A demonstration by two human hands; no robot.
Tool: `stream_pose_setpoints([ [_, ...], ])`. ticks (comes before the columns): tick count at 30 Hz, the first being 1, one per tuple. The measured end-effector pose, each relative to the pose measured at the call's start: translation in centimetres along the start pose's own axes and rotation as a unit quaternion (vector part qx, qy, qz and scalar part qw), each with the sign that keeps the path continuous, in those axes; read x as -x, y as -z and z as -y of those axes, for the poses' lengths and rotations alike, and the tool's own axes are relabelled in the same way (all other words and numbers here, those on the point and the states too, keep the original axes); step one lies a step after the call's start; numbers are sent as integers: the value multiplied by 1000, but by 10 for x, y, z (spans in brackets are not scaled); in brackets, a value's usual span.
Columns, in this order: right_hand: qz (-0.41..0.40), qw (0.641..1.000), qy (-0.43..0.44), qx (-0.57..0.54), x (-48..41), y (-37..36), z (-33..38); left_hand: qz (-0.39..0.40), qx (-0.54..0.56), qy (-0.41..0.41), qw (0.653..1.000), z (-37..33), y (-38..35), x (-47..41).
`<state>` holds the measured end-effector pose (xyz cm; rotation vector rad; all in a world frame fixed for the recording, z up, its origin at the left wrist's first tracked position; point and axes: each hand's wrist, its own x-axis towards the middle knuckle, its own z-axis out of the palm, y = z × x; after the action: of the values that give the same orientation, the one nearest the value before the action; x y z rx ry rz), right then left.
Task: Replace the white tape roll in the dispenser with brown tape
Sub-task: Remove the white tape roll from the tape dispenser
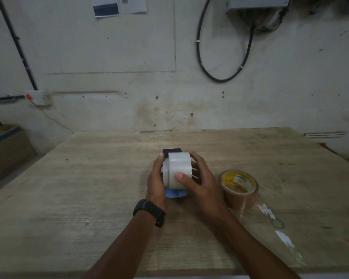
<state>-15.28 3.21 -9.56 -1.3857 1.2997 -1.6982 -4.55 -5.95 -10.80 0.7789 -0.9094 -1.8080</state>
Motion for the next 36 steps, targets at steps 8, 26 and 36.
stream_pose_setpoints([
  [8,-20,1000,21,4,1,1,0,-5,24,-24,999,-7,1,2],
  [26,-132,985,106,32,10,24,20,-23,15,-38,999,-15,-5,12],
  [36,-274,943,72,174,6,135,34,17,22,-14,999,-19,-18,18],
])
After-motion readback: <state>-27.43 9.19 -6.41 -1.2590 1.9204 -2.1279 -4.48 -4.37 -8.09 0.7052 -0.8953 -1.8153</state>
